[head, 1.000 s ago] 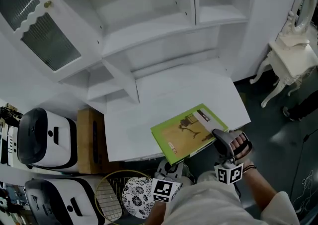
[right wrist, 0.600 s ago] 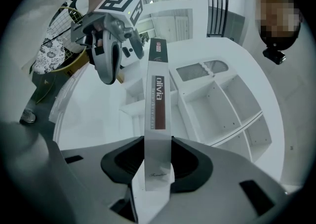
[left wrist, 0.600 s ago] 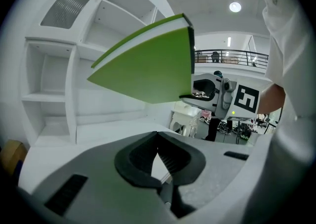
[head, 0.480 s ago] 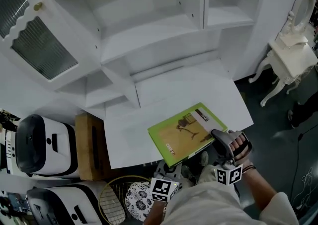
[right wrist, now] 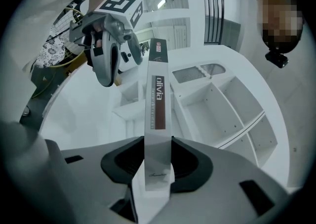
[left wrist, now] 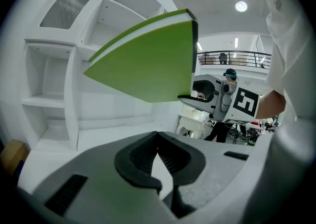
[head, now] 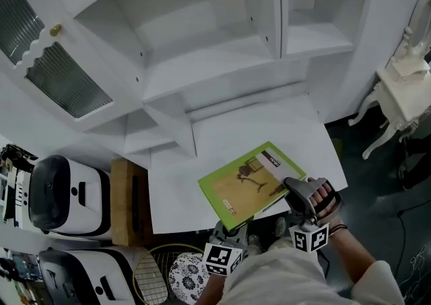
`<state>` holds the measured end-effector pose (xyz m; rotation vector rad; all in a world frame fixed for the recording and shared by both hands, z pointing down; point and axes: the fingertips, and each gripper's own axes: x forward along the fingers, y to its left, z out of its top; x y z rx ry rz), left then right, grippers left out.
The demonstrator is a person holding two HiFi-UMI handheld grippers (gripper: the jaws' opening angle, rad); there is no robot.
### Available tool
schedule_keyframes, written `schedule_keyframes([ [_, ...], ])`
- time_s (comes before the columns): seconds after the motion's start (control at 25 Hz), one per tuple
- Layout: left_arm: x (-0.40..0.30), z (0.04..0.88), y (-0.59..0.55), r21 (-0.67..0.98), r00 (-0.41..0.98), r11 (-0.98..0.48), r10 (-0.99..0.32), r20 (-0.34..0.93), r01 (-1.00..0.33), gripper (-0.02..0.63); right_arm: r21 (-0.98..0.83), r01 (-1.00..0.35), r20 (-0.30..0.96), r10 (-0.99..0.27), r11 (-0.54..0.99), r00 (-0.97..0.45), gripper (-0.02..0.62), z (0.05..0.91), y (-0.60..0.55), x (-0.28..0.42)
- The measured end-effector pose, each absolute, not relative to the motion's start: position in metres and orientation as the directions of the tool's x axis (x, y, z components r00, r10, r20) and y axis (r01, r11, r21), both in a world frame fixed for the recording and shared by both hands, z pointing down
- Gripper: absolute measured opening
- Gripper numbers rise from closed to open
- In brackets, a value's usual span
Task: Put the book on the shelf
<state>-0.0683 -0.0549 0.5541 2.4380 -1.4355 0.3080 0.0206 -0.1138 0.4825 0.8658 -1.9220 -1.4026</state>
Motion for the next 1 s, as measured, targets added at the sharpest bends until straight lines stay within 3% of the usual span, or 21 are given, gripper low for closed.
schedule_keyframes([
  [0.68, -0.053, 0.536, -0.093, 0.086, 0.354, -0.345, -0.875, 0.329, -0.935, 0.003, 0.976, -0.149, 0.014, -0.722, 0.161, -0.692, 0.16, 0.452, -0.156, 0.029],
  [1.0, -0.075, 0.512, -0.112, 0.099, 0.415, -0.404, -0.865, 0.283, -0.909, 0.003, 0.984, -0.144, -0.021, -0.736, 0.105, -0.677, 0.161, 0.422, -0.179, 0.009],
])
